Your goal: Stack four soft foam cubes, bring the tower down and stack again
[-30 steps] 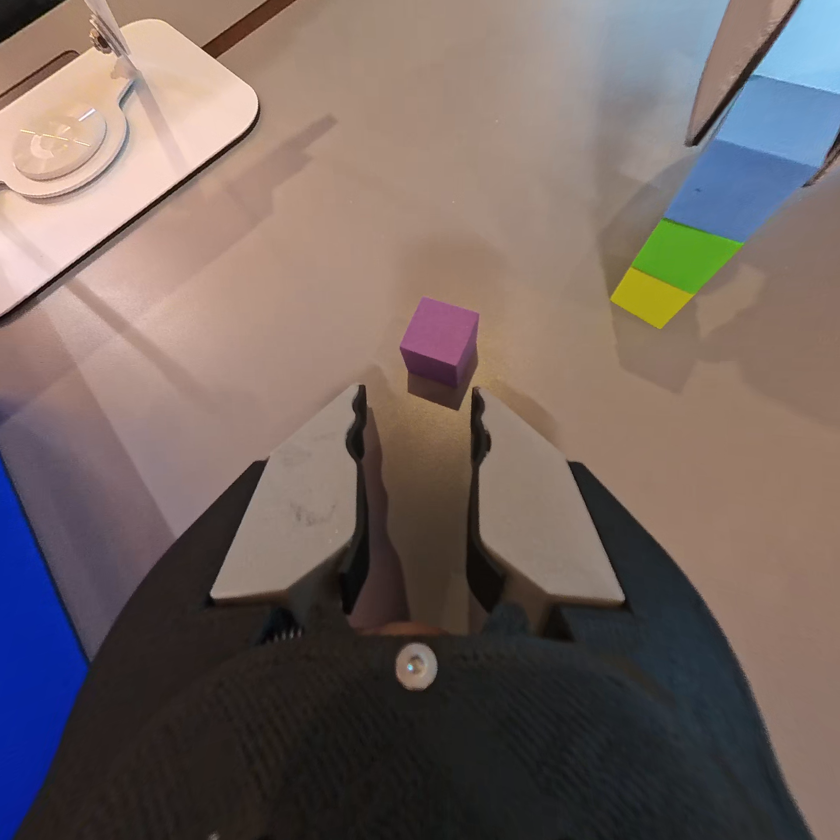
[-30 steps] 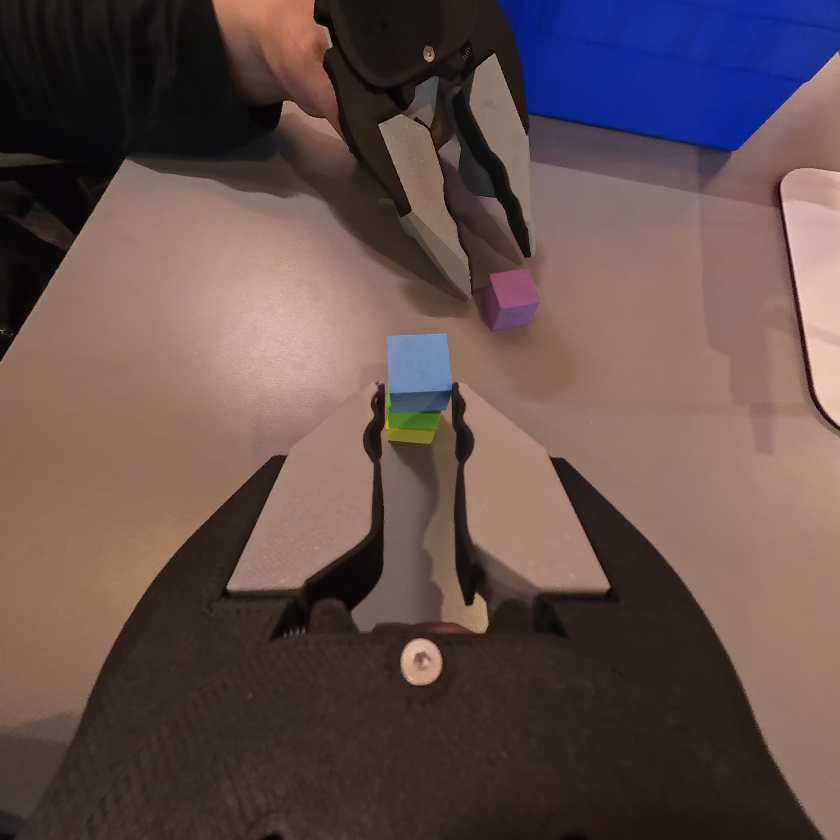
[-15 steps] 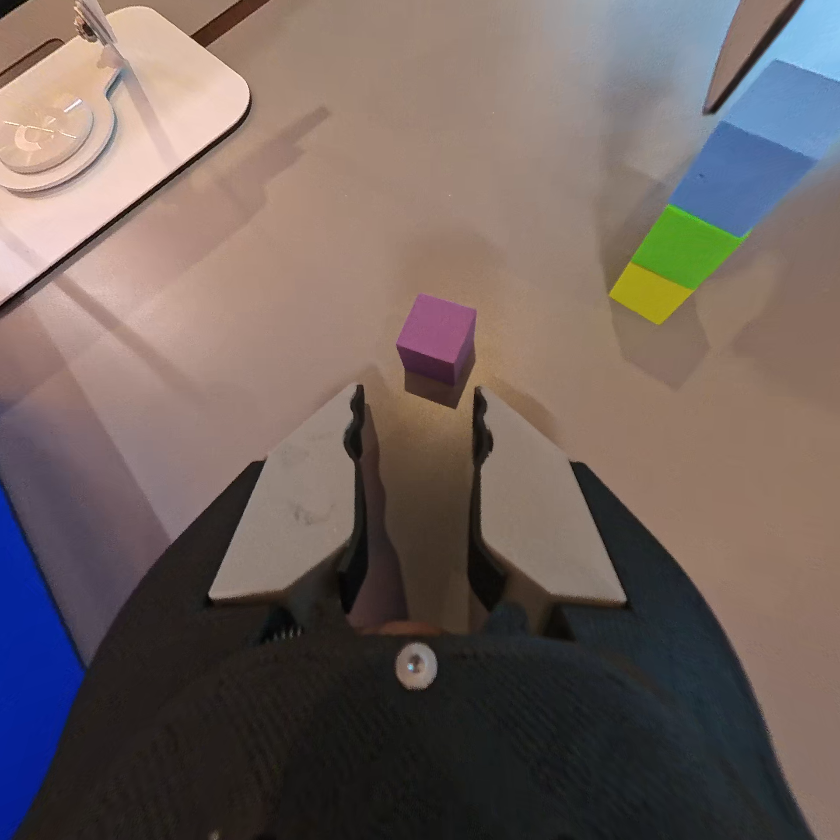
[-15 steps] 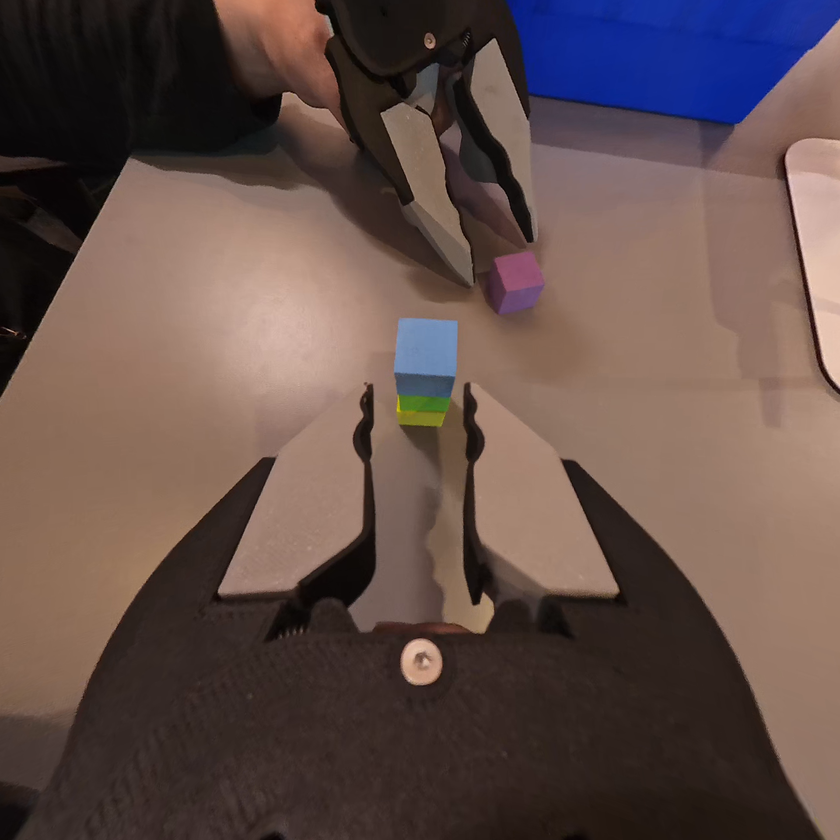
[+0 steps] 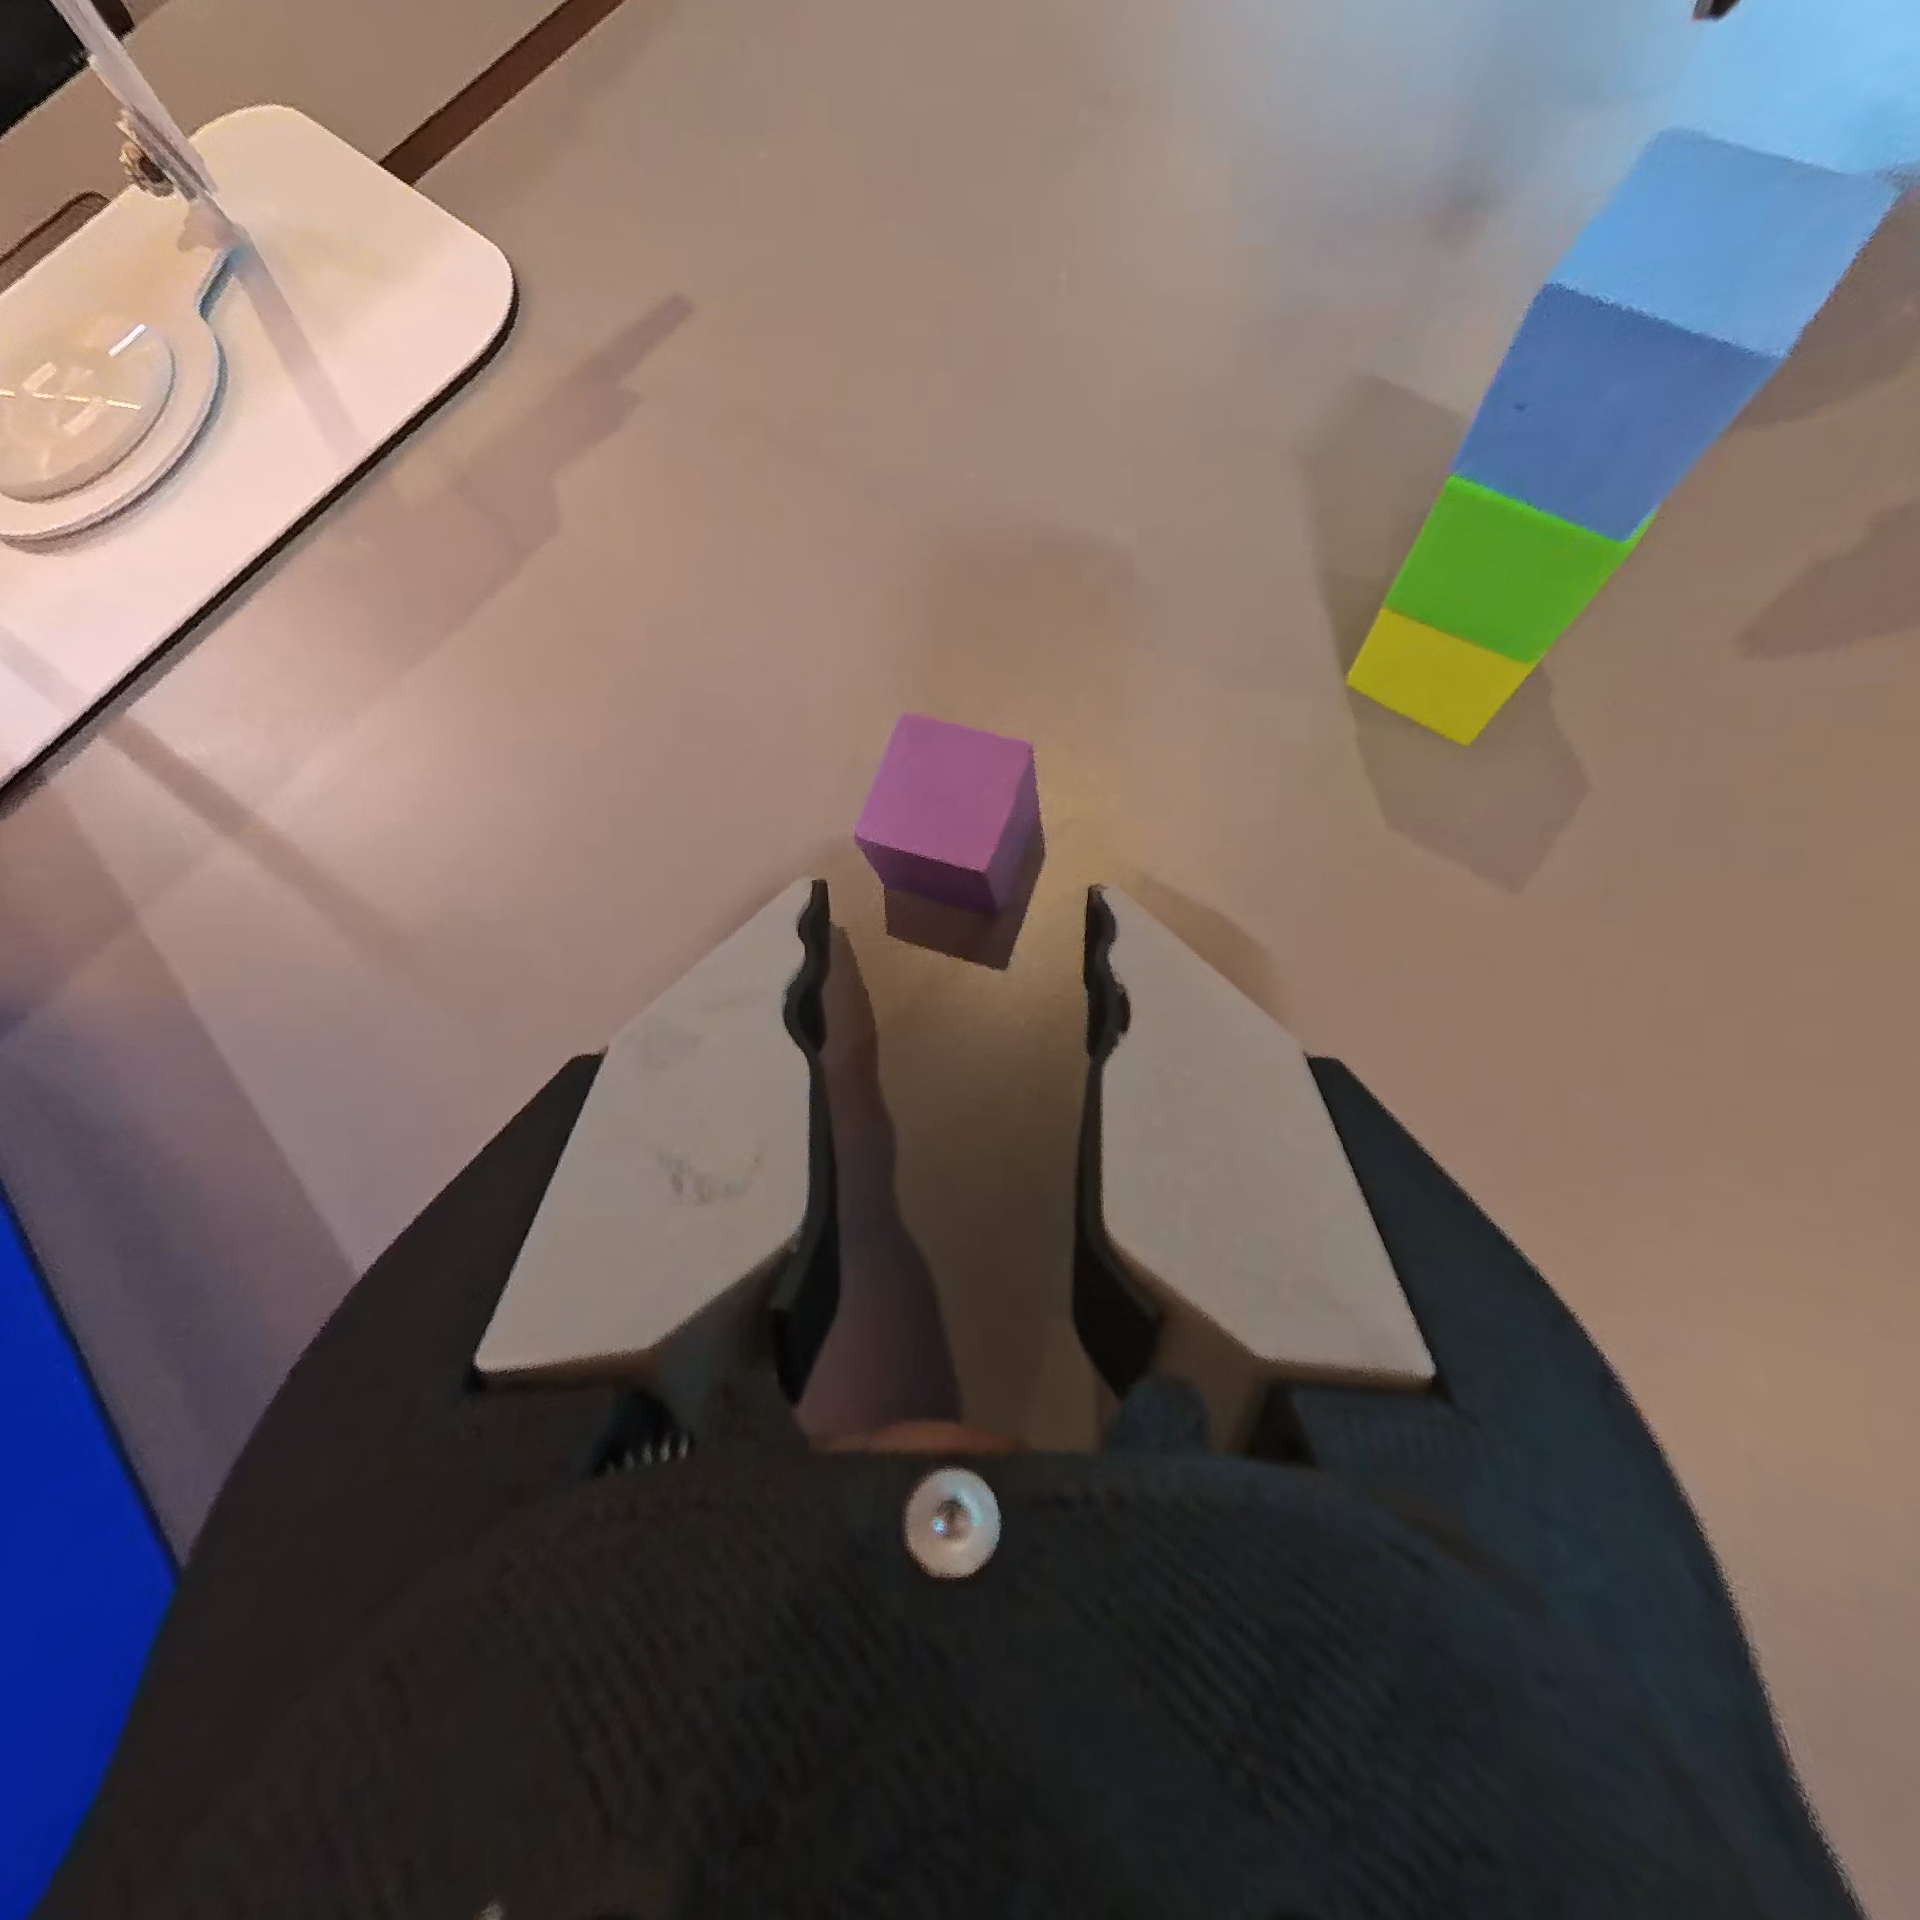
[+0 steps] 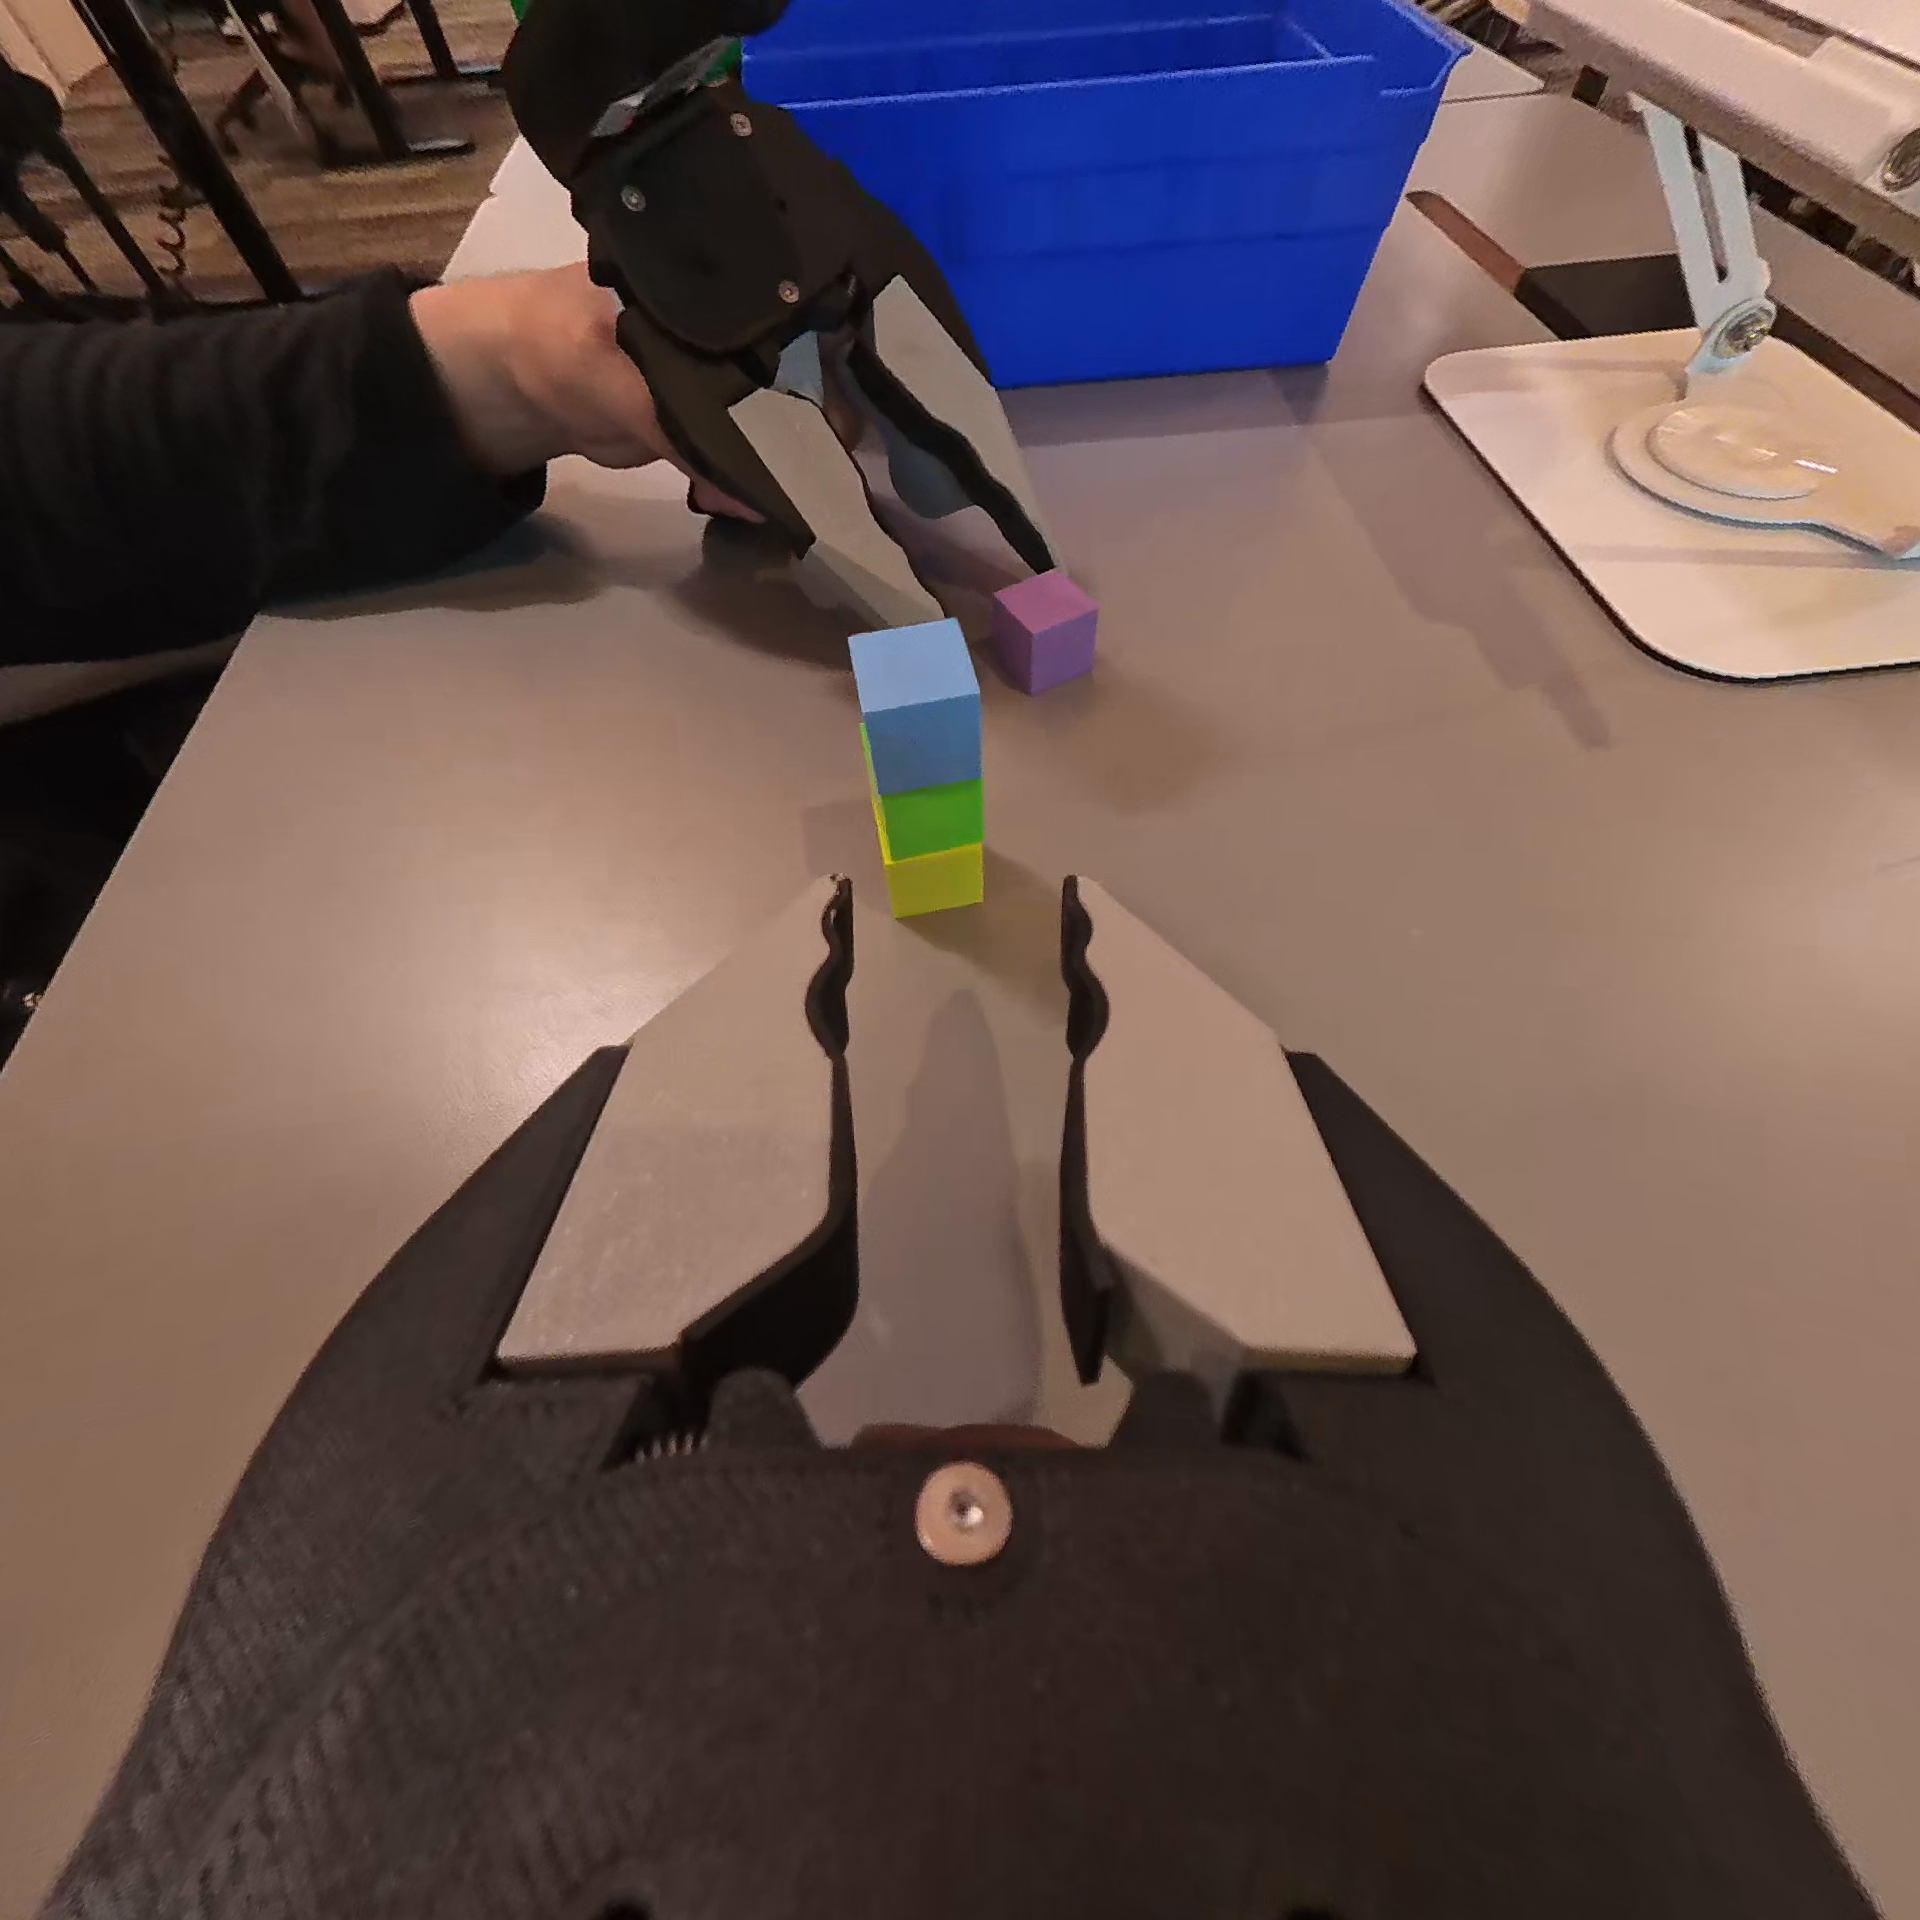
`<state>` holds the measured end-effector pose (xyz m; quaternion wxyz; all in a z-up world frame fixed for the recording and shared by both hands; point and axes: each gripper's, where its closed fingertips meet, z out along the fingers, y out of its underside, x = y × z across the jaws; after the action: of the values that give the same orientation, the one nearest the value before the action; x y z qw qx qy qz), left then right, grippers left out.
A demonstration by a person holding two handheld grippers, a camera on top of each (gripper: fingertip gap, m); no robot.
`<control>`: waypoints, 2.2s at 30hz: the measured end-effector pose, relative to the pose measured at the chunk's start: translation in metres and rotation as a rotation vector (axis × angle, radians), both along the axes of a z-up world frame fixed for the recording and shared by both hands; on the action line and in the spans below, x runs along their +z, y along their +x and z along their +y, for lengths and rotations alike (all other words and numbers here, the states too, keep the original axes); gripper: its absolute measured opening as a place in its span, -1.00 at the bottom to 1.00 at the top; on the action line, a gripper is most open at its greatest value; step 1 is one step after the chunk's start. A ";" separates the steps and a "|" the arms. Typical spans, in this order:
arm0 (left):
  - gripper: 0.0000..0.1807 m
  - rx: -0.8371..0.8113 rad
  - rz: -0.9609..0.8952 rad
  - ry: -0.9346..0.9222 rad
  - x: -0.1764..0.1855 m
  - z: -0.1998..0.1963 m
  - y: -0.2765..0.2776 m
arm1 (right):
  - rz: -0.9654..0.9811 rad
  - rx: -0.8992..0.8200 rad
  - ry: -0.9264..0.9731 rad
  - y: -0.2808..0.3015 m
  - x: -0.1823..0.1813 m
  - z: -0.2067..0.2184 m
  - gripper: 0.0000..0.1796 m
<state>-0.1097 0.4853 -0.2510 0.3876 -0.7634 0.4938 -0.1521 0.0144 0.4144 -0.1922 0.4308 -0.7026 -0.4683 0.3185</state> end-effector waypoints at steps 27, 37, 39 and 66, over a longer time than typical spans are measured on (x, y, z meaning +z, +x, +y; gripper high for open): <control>-0.69 -0.433 -0.350 0.199 0.099 -0.084 0.044 | 0.121 0.057 0.145 -0.035 0.057 -0.022 -0.60; -0.69 -0.479 -0.283 0.243 0.088 -0.098 0.054 | 0.044 0.111 0.208 -0.070 0.055 -0.038 -0.60; -0.69 -0.485 -0.288 0.244 0.089 -0.100 0.055 | 0.028 0.111 0.205 -0.072 0.051 -0.038 -0.60; -0.58 -0.395 -0.216 0.134 0.060 -0.078 0.048 | 0.199 0.122 0.125 -0.057 0.040 0.001 -0.72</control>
<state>-0.0620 0.4074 -0.1914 0.4507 -0.6037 0.5984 -0.2727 -0.0428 0.4156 -0.1521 0.4980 -0.6093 -0.4841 0.3826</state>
